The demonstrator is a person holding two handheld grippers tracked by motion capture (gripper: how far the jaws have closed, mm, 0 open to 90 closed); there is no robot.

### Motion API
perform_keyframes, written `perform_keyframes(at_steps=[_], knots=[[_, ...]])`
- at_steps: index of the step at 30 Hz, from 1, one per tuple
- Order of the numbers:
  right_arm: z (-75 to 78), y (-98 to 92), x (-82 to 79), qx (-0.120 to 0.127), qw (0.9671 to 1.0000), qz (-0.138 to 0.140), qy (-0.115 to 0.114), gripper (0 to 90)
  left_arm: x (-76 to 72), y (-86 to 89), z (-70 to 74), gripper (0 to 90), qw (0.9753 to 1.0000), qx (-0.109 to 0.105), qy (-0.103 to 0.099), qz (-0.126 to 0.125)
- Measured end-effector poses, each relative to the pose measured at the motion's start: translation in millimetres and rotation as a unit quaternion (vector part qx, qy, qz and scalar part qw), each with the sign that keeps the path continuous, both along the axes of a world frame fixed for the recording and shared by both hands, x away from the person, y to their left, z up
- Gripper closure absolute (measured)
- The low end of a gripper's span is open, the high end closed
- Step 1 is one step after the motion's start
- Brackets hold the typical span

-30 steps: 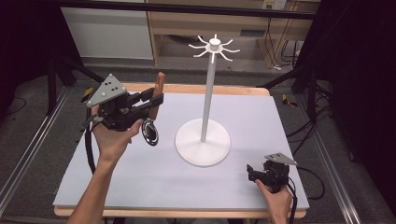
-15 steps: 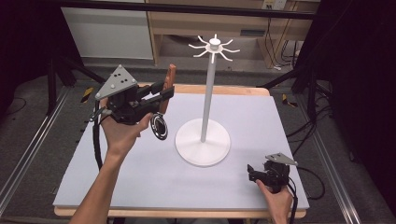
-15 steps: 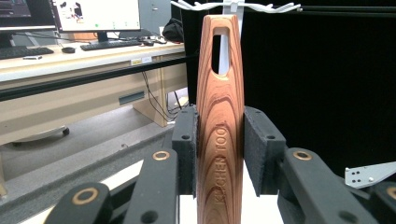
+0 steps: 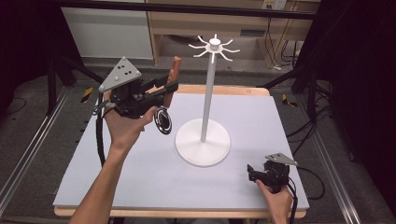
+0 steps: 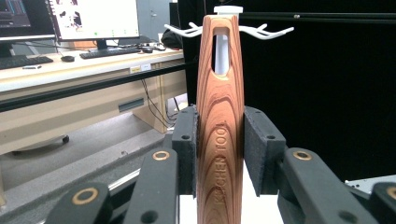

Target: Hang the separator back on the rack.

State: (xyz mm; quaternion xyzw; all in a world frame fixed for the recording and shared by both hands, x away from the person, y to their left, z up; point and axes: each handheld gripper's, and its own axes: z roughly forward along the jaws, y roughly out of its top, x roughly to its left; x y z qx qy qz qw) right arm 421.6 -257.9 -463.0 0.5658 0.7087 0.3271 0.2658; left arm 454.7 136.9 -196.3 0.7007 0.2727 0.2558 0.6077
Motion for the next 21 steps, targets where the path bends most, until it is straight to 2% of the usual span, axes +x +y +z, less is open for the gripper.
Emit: perform_keyframes(at_steps=[13,21], knots=[[1.0,-0.6,-1.3,0.006,1.0,-0.005,0.0,9.7,5.0,-9.8,9.8,67.2,1.0,0.006,-0.005,-0.003],[0.6,-0.5,-0.8,0.006,1.0,-0.004,0.0,9.7,12.8,-17.5,11.8,67.2,0.9999,0.011,0.001,-0.005]])
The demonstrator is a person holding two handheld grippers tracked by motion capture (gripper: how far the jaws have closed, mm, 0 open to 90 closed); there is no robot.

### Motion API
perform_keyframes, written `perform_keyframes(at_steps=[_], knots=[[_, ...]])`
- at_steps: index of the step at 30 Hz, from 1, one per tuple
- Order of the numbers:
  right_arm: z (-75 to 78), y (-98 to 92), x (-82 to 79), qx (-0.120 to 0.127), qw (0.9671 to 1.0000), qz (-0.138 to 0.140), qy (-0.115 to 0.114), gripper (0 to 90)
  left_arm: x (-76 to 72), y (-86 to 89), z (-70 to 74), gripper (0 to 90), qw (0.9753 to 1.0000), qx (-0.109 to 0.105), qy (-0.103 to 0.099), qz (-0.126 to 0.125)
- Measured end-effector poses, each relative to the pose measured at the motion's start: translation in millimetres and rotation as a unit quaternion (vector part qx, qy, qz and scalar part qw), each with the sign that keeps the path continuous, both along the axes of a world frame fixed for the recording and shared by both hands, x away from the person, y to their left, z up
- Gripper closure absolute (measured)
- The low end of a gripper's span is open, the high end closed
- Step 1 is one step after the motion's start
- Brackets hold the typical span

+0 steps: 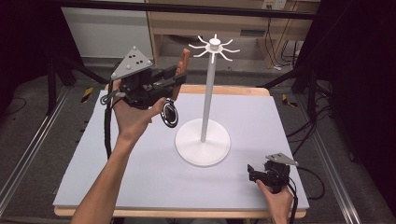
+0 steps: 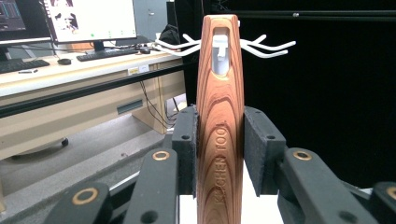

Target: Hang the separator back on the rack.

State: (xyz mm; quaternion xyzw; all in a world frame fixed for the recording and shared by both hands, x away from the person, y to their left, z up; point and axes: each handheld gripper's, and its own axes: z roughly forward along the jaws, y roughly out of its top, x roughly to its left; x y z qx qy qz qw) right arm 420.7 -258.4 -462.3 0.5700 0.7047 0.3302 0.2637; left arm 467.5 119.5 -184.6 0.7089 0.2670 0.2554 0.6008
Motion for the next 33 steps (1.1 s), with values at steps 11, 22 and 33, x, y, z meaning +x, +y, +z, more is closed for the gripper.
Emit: perform_keyframes(at_steps=[11,22,33], knots=[[0.6,-1.9,-0.2,0.002,1.0,-0.001,-0.001,9.7,5.8,-8.9,3.2,67.2,1.0,0.007,0.002,0.002],[1.0,-2.1,-0.4,0.004,1.0,0.0,-0.001,9.7,13.0,-19.6,0.4,67.2,0.9998,0.016,0.008,0.002],[1.1,-2.2,-0.5,0.004,1.0,0.001,-0.002,9.7,18.2,-25.9,-2.8,67.1,0.9999,0.014,0.009,0.002]])
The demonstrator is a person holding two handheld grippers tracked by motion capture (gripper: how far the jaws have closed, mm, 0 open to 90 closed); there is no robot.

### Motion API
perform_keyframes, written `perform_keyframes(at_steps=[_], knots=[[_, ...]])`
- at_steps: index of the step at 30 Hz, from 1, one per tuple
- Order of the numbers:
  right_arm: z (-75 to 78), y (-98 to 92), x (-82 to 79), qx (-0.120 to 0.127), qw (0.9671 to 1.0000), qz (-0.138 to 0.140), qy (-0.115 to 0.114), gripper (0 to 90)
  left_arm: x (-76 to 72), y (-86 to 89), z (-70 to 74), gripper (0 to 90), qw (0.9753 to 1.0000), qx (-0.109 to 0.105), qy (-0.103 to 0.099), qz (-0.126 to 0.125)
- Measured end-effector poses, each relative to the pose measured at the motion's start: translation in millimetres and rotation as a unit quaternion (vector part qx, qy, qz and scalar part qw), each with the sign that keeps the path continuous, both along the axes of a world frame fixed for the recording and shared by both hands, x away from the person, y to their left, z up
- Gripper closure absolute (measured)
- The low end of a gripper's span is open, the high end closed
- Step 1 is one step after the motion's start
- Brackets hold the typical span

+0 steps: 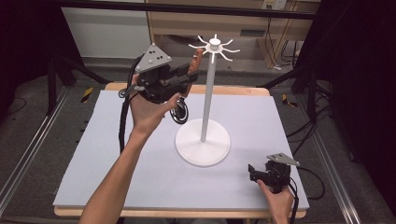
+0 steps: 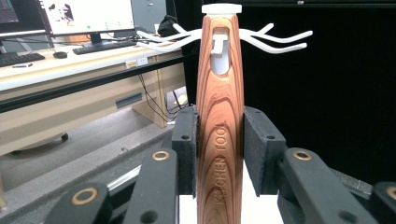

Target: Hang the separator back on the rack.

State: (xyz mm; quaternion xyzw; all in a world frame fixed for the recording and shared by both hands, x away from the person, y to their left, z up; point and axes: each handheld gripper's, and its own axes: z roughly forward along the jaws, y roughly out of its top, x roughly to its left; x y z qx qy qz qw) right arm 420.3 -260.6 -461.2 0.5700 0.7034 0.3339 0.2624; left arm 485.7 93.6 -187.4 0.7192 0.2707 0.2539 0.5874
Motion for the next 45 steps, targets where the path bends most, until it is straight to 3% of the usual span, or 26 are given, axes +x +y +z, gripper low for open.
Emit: perform_keyframes(at_steps=[32,45], knots=[[-1.1,2.4,0.8,-0.002,1.0,0.005,0.001,9.7,7.3,-6.7,-13.1,66.5,1.0,0.002,-0.003,0.007],[-1.6,2.2,1.7,-0.003,1.0,0.004,0.004,9.7,1.3,5.4,-18.5,60.0,0.9999,0.013,0.0,0.006]])
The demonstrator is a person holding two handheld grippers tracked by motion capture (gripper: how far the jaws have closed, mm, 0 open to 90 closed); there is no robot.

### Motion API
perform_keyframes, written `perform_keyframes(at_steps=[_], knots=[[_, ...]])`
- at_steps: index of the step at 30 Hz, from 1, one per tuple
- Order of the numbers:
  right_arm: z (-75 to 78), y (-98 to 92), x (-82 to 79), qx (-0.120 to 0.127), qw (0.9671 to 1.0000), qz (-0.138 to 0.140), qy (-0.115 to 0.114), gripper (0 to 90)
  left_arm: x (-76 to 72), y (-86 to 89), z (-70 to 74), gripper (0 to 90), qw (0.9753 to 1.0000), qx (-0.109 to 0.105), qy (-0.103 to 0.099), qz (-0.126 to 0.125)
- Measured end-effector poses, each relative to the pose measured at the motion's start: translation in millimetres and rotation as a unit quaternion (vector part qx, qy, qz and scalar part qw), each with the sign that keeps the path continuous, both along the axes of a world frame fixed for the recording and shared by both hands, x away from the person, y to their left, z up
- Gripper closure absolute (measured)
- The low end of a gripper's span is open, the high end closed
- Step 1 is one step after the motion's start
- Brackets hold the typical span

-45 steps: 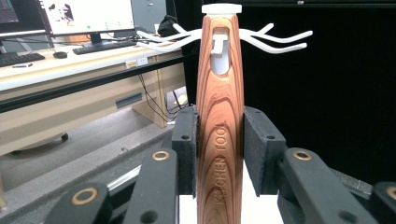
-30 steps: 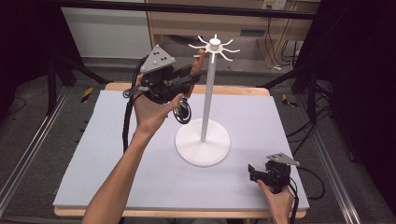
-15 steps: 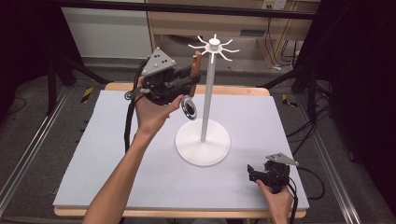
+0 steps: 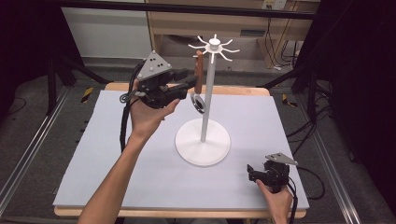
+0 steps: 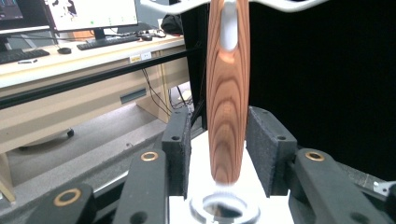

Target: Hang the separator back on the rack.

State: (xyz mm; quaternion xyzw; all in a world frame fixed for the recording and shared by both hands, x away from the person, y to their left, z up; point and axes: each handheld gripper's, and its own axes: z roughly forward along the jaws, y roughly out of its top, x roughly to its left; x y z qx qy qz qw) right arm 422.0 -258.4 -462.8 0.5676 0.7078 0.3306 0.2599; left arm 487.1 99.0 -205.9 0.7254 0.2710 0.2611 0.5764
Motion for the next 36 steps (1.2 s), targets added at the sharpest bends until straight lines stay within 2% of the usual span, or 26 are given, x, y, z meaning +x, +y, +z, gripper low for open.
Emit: perform_keyframes(at_steps=[6,8,12,15,16,17,18,19,20,21,23,24,27,28,29,31,33,34,36], knots=[[0.1,-1.1,-0.3,0.003,1.0,-0.003,0.0,9.6,-7.3,12.5,-9.8,55.8,0.9998,0.018,0.005,0.004],[-0.1,-1.2,-0.2,0.002,1.0,-0.004,0.001,9.5,-11.5,19.6,-17.0,54.6,0.9996,0.026,0.008,0.008],[-0.1,-0.9,-0.3,0.002,1.0,-0.005,0.001,9.5,-16.3,27.7,-26.5,53.2,0.9995,0.026,0.017,0.008],[-0.3,-1.2,-0.3,0.0,1.0,-0.005,0.001,9.4,-20.9,36.9,-41.1,52.0,0.9993,0.03,0.02,0.009],[-0.3,-1.2,-0.3,0.0,1.0,-0.005,0.001,9.4,-20.9,36.9,-41.1,51.6,0.9993,0.03,0.02,0.009],[-0.4,-1.2,-0.4,0.001,1.0,-0.005,0.001,9.3,-20.1,40.6,-45.8,51.1,0.9993,0.037,0.004,0.01],[-0.4,-1.2,-0.4,0.001,1.0,-0.005,0.001,9.3,-23.4,42.1,-51.1,51.1,0.9991,0.032,0.024,0.012],[-0.6,-1.2,-0.3,0.001,1.0,-0.006,0.002,9.2,-24.4,46.3,-60.4,50.1,0.9989,0.034,0.03,0.015],[-0.6,-1.2,-0.3,0.001,1.0,-0.006,0.002,9.2,-24.4,46.3,-60.4,49.6,0.9989,0.034,0.03,0.015],[-0.8,-1.4,-0.2,0.0,1.0,-0.005,0.002,9.2,-25.1,50.5,-70.2,49.3,0.9985,0.036,0.037,0.017],[-1.0,-1.6,-0.1,-0.001,1.0,-0.005,0.001,9.2,-25.6,54.3,-80.0,48.7,0.9981,0.039,0.044,0.02],[-1.0,-1.6,-0.1,-0.001,1.0,-0.005,0.001,9.2,-25.6,54.3,-80.0,48.5,0.9981,0.039,0.044,0.02],[-1.3,-2.0,0.0,-0.001,1.0,-0.006,0.002,9.1,-27.1,61.8,-97.2,47.8,0.9973,0.04,0.056,0.024],[-1.3,-2.0,0.0,-0.001,1.0,-0.006,0.002,9.1,-27.1,61.8,-97.2,47.4,0.9973,0.04,0.056,0.024],[-1.7,-2.7,0.1,-0.001,1.0,-0.005,0.002,8.9,-29.3,66.4,-107.7,46.9,0.9969,0.039,0.063,0.025],[-1.8,-2.7,0.0,0.0,1.0,-0.006,0.003,8.9,-30.2,68.2,-112.7,45.9,0.9967,0.037,0.067,0.026],[-2.1,-3.0,-0.1,-0.001,1.0,-0.005,0.003,8.9,-32.6,73.9,-127.0,45.4,0.9957,0.04,0.077,0.031],[-2.1,-3.0,-0.1,-0.001,1.0,-0.005,0.003,8.9,-32.6,73.9,-127.0,45.2,0.9957,0.04,0.077,0.031],[-2.5,-3.2,-0.3,-0.002,1.0,-0.008,0.004,8.9,-33.3,79.8,-138.6,45.0,0.9946,0.044,0.087,0.036]])
